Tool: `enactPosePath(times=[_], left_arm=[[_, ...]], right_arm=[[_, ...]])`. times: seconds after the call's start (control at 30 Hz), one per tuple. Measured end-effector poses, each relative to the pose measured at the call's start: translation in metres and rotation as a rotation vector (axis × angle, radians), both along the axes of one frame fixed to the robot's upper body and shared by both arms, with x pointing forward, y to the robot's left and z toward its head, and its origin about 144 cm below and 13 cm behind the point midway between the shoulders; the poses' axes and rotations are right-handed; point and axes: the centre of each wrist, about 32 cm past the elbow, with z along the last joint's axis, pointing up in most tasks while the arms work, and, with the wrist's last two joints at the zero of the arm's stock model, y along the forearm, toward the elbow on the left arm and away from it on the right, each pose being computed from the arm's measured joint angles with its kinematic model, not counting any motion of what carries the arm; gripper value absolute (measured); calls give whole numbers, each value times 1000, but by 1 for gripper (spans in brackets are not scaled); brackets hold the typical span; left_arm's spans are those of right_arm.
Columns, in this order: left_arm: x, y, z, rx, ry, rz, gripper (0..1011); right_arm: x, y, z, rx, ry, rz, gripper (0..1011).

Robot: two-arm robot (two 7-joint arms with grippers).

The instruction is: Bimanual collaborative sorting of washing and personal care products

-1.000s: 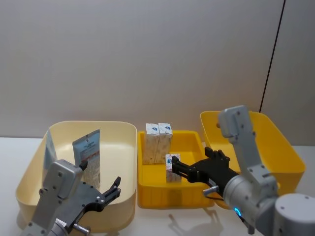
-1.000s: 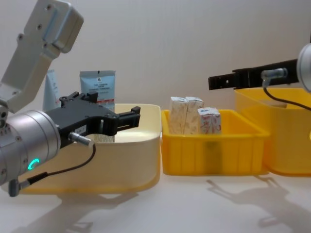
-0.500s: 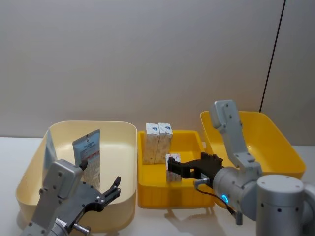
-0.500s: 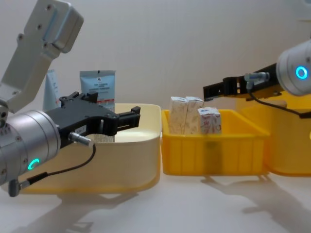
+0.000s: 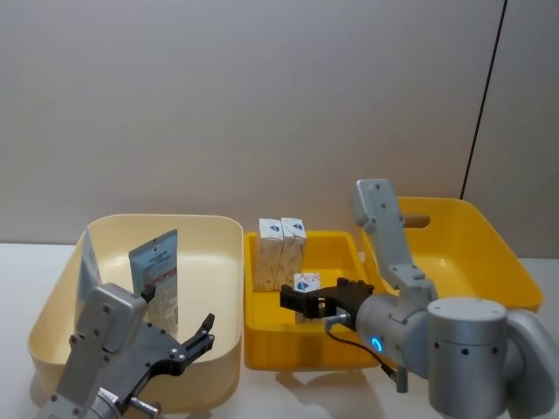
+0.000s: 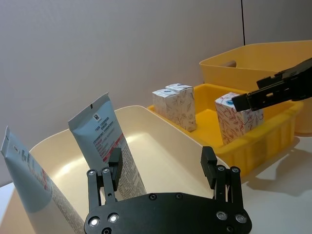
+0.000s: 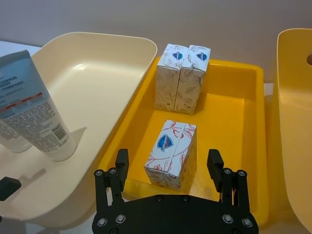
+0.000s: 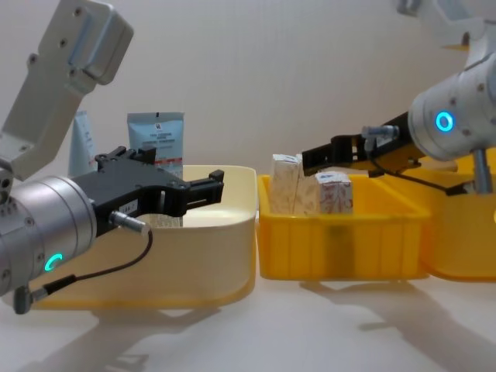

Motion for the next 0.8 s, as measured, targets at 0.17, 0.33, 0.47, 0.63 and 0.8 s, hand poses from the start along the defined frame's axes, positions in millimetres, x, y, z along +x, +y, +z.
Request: enactPosePath(times=[0.17,0.33,0.47,0.63,0.8], left_arm=[[0,0,0,0,0,0,1003],[0,0,0,0,0,0,1003],[0,0,0,0,0,0,1004],[0,0,0,0,0,0,1003],[0,0,0,0,0,0,1003]], right_arm=[[6,7,-2,-38,6,4,1001],[12,13,-4,-82,5,4,1001],[16,18,-6,-114,4,0,1001],[21,24,-9,-144,5,-9,1001],[25,26,-12,-155,11,-17,1001]])
